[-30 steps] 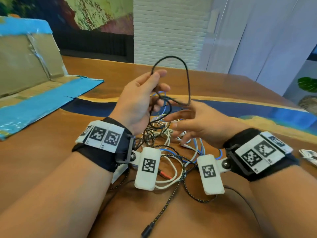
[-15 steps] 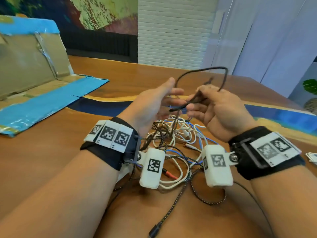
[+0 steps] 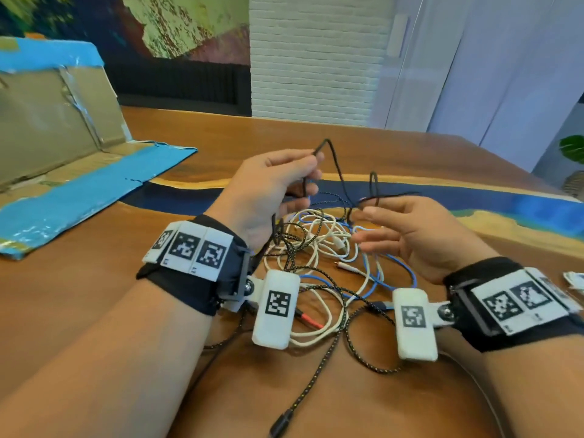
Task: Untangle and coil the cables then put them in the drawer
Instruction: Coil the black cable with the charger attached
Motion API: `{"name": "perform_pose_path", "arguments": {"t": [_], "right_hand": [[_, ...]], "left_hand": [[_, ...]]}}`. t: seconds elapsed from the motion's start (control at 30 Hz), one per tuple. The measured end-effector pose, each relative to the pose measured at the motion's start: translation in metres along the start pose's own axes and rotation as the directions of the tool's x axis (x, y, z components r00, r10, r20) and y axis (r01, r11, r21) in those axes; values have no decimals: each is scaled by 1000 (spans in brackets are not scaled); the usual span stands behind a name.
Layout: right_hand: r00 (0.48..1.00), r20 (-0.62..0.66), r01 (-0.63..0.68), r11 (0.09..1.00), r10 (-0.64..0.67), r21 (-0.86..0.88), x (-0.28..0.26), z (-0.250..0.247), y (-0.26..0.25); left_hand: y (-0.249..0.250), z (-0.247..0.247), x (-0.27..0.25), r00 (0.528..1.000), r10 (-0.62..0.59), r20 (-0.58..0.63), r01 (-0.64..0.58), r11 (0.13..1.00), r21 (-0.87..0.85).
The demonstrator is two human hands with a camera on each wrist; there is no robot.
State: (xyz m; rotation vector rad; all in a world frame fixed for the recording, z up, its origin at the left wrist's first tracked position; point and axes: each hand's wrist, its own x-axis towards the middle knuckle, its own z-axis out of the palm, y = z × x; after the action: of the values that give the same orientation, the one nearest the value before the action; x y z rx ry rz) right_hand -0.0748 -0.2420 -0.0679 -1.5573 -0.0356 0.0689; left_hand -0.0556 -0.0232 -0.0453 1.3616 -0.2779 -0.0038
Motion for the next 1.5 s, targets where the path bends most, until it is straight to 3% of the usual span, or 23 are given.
{"name": "perform_pose_path", "arguments": {"t": [0.13, 0.3, 0.5, 0.77, 0.93, 1.03, 1.2, 1.27, 1.37, 1.5], "right_hand": [[992, 123, 50, 965, -19, -256, -12, 23, -1], [940, 315, 221, 940, -134, -260, -23, 49, 6], [949, 212, 267, 951, -233, -155, -18, 52, 13], [963, 170, 179, 967, -211, 183, -19, 52, 17], [949, 218, 220, 974, -226, 51, -18, 55, 19], [953, 212, 204, 975, -217, 84, -17, 56, 17], [970, 50, 201, 905, -236, 374, -16, 40, 1], [968, -18, 230, 856, -250, 463, -15, 30, -3], [953, -117, 301, 813, -280, 499, -13, 15, -7], [922, -290, 371, 805, -257, 464, -8, -7, -6]], "left_hand": [[4, 13, -8, 996, 67, 55, -73, 991, 117], [-3, 31, -18, 979, 9, 206, -30, 995, 100], [-1, 31, -18, 971, -45, 234, 33, 998, 54], [-7, 32, -21, 961, -71, 267, 44, 993, 107], [-10, 35, -25, 943, -115, 311, 70, 986, 152], [-9, 36, -26, 948, -93, 303, 57, 990, 126], [-5, 20, -12, 986, 92, 138, -124, 962, 244], [-5, 17, -12, 990, 2, 141, -44, 954, 296], [-6, 18, -14, 958, -171, 229, 65, 911, 407], [-1, 9, -11, 962, -174, 211, 54, 876, 478]]}}
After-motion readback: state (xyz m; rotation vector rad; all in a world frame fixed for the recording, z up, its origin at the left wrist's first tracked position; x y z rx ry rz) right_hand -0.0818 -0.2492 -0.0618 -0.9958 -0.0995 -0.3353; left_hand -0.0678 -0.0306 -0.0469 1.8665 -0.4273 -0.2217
